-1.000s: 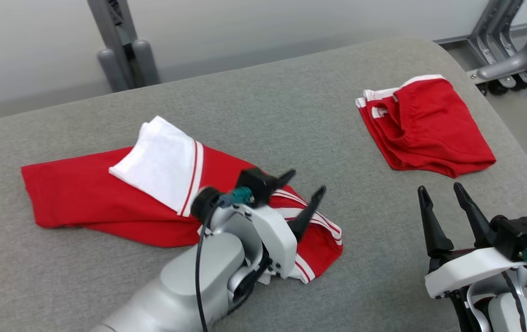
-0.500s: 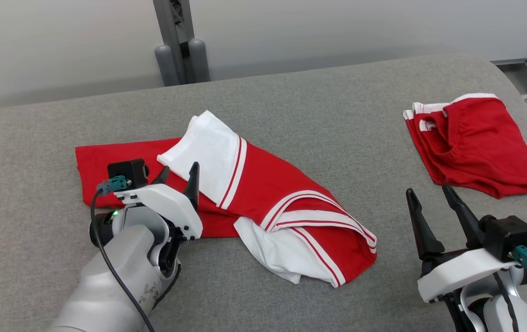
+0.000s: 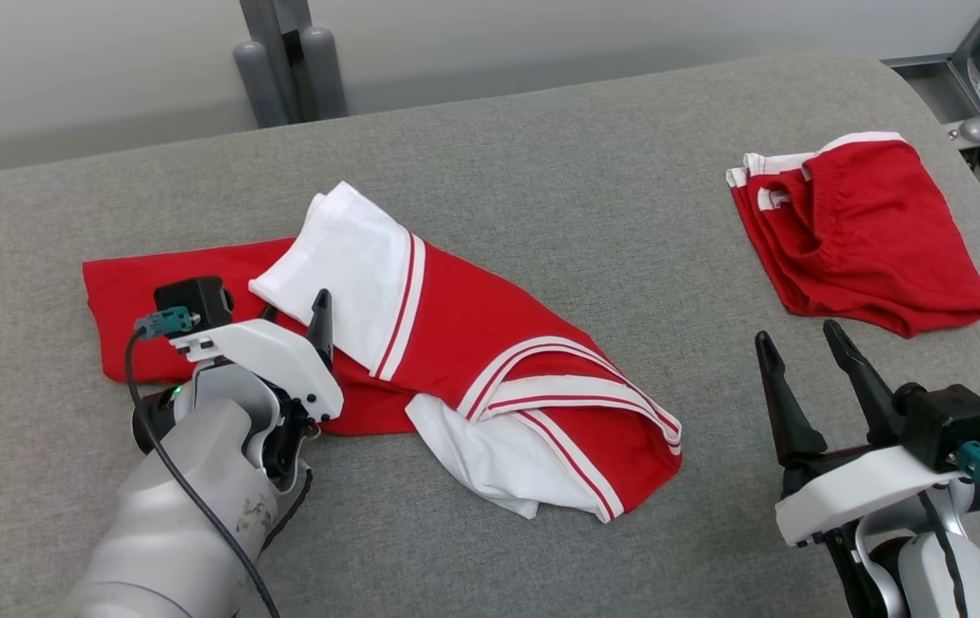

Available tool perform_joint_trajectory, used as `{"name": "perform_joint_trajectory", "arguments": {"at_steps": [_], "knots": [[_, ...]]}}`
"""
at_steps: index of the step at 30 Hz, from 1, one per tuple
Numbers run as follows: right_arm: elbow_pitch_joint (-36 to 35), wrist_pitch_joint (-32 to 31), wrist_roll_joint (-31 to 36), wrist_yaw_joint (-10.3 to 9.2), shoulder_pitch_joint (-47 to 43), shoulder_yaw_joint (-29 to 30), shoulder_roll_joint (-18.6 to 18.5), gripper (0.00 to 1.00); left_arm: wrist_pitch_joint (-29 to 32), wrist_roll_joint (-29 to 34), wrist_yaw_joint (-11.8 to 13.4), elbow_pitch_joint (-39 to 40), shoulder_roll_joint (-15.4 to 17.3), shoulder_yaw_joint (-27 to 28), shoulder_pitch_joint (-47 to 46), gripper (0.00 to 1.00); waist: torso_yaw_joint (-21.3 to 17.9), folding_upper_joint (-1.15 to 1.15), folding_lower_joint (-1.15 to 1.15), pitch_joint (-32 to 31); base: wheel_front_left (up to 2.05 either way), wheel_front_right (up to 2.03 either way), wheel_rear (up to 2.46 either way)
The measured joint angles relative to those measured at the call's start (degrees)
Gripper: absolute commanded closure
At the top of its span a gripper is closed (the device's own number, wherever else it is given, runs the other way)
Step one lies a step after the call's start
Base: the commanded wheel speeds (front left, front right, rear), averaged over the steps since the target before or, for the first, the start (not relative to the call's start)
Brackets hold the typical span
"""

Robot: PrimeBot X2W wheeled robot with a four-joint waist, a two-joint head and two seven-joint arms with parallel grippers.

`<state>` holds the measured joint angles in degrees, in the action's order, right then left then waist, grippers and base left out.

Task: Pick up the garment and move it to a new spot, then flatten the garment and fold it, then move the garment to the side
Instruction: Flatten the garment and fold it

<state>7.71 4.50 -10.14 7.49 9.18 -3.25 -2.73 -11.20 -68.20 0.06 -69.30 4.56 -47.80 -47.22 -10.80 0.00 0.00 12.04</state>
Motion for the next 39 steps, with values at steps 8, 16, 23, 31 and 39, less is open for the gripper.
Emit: {"name": "perform_joint_trajectory", "arguments": {"at_steps": [8,16,23,31,39], "knots": [[0.1,0.3,-0.1,0.00,0.8,-0.2,0.0,0.00,-0.6,-0.6,-0.5,-1.5,-0.4,0.7,-2.2,0.67,-1.9,0.00,0.00,1.5,0.00,0.00,0.00],[0.4,0.8,-0.1,0.00,0.9,0.5,0.0,0.00,-3.5,1.7,-2.1,0.4,-1.0,0.7,-6.1,1.00,-2.7,0.00,0.00,2.5,0.00,0.00,0.00],[0.6,1.0,-0.5,0.00,1.4,-0.6,0.0,0.00,-3.7,5.8,-2.0,6.1,-1.5,2.1,-10.6,1.00,-3.3,0.00,0.00,2.8,0.00,0.00,0.00],[2.1,2.4,-2.7,0.00,2.3,-2.9,0.0,0.00,-3.8,9.1,-0.4,7.7,-1.7,1.3,-15.4,1.00,-8.0,0.00,0.00,3.3,0.00,0.00,0.00],[4.6,5.5,-6.3,0.00,3.8,-6.0,-0.1,0.00,-2.8,10.9,1.4,5.5,-1.8,-1.5,-21.2,1.00,-15.1,0.00,0.00,5.9,0.00,0.00,0.00]]}}
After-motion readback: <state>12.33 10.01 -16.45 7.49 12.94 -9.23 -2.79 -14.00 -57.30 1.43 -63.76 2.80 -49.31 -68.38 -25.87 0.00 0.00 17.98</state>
